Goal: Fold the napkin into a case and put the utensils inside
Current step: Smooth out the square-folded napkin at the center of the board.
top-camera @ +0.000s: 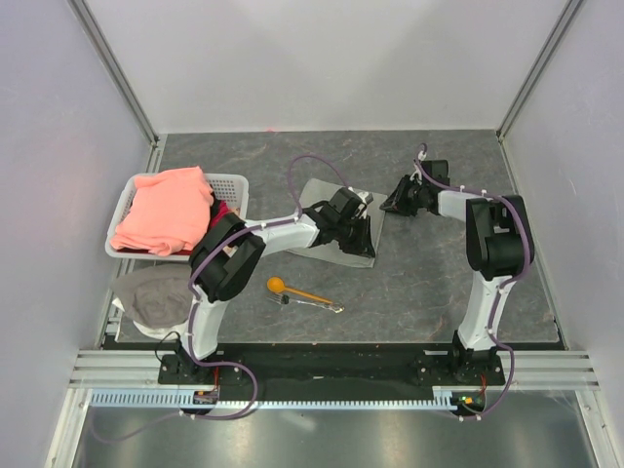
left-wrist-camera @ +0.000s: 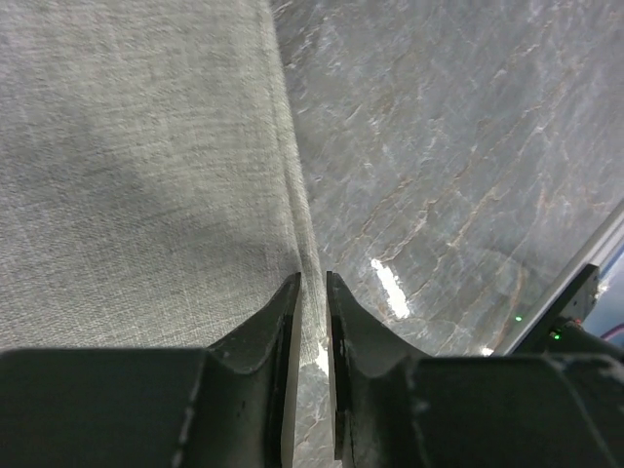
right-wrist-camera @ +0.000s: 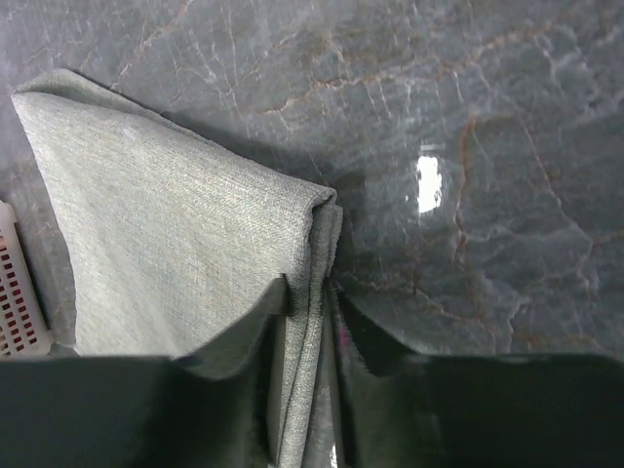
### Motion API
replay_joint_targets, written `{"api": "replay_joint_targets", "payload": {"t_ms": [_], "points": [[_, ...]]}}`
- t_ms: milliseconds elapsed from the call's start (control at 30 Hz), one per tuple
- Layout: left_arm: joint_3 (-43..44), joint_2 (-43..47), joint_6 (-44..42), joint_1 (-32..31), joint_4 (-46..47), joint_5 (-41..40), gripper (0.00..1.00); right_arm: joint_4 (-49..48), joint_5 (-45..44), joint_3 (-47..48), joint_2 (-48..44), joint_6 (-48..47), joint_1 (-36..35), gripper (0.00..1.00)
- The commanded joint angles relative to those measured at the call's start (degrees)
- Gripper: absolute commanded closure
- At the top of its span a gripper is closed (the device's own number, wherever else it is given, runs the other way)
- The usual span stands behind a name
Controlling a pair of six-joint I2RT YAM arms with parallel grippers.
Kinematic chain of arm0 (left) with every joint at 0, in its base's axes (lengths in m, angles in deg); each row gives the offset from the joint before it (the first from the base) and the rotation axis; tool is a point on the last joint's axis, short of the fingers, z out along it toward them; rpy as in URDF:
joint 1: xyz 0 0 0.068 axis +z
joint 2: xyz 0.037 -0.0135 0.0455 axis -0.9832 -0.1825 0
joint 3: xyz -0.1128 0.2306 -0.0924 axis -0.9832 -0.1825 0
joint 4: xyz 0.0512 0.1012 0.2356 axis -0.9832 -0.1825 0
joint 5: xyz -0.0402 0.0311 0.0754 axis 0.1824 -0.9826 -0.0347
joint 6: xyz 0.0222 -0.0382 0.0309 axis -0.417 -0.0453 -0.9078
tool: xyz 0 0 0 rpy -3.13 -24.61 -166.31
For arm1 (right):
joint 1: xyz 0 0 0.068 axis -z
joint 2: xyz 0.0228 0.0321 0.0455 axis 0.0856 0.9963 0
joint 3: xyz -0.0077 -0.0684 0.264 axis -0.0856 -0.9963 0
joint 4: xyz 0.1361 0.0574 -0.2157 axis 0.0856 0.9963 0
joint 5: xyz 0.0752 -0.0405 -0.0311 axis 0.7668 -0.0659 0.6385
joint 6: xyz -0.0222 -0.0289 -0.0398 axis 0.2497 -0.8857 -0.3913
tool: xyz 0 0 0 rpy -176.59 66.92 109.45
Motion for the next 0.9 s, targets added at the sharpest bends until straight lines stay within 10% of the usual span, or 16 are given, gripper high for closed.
{"api": "replay_joint_targets", "payload": {"t_ms": [0, 200, 467, 867], "points": [[-1.5, -0.8, 3.5, -0.7, 6.1, 3.4, 0.81, -1.2, 0.1, 4.6, 3.6, 0.2, 0.0, 0.78], [-5.5, 0.4, 6.3, -2.8, 8.5, 3.4, 0.83, 1.5, 1.0, 8.1, 5.0, -0.2, -0.1, 0.87], [-4.7, 6.5, 5.6, -2.4, 5.6, 2.1, 0.78, 7.2, -1.4, -1.3, -7.1, -2.4, -0.1, 0.38], [-15.3, 19.9, 8.7, 2.9, 5.2, 5.7, 0.78, -0.2, 4.6, -25.9, -22.1, -2.5, -3.2, 0.34]]}}
